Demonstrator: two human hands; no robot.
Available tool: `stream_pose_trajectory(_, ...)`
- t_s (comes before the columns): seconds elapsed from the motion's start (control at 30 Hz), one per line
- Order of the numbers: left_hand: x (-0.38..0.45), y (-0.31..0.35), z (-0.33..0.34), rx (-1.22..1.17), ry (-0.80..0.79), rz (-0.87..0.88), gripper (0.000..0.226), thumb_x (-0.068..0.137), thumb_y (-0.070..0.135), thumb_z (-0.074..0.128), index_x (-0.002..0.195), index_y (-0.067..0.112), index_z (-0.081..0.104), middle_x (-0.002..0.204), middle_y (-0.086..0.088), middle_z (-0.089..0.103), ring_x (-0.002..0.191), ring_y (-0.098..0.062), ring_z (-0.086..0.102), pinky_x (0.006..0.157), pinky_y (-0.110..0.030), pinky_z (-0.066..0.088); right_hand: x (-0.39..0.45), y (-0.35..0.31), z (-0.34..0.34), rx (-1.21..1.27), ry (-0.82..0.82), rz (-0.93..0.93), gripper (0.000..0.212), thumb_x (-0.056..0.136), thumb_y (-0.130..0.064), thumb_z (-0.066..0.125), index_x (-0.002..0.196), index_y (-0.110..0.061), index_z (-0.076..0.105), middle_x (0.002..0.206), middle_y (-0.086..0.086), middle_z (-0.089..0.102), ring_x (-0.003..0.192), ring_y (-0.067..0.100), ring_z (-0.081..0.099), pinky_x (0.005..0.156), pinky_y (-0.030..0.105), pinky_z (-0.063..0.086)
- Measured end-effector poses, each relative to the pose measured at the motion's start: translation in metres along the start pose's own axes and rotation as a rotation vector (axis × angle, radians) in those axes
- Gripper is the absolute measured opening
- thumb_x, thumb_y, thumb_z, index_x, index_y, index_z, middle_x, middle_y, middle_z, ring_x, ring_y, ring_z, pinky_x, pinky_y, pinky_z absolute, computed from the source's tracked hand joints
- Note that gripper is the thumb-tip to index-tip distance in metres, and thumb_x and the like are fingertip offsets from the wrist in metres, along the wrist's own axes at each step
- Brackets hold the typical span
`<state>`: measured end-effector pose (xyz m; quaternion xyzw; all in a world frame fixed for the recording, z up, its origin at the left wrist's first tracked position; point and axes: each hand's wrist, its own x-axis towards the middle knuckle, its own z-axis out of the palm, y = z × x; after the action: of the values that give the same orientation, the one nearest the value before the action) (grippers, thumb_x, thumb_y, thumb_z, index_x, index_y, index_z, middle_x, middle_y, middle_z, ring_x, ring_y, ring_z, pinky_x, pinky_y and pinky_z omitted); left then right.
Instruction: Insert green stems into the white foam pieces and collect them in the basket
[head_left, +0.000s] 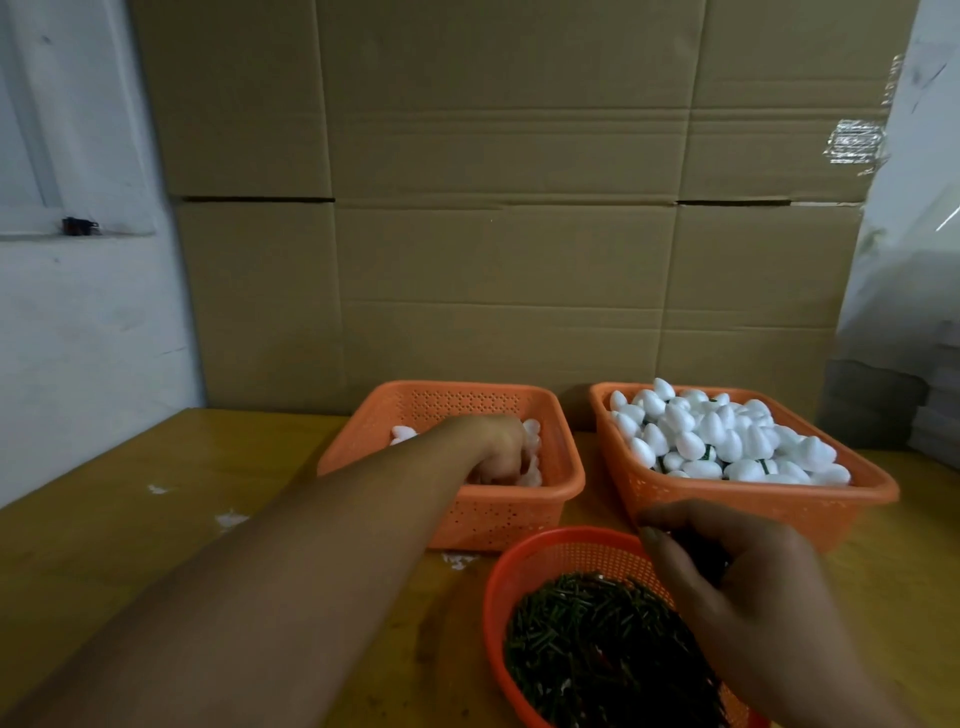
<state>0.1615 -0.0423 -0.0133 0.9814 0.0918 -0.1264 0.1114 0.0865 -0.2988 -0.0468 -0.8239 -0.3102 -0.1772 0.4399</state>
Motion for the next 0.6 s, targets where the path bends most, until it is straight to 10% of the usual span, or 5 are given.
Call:
stream_pose_trajectory(0.43, 0.0057, 0.0087, 0.0060, 0.152, 0.038, 0.034, 0.043, 0.105, 0.023, 0.049, 0.146, 0.015, 0.043, 0.155, -0.004, 0.039, 0.136, -0.024, 0.042, 0.089, -0.027, 0.029, 0.0002, -0.0003, 0.0002, -0.006, -0.019, 0.005, 0.020, 0.078, -0.017, 0.079, 0.077, -0.037, 0.077, 0.062, -0.018, 0.069, 0.053, 0.005, 0.063, 0.056, 0.031, 0.054)
stream_pose_trajectory(0.6, -0.0034, 0.0073, 0.0074, 0.068, 0.129, 0.019, 0.031, 0.098, 0.035, 0.060, 0.117, 0.011, 0.066, 0.110, -0.005, 0.067, 0.103, -0.021, 0.065, 0.074, -0.022, 0.046, -0.0005, 0.0003, -0.0006, 0.008, -0.031, 0.027, 0.019, 0.079, -0.018, 0.078, 0.079, -0.037, 0.077, 0.066, -0.019, 0.070, 0.061, 0.003, 0.066, 0.061, 0.036, 0.057)
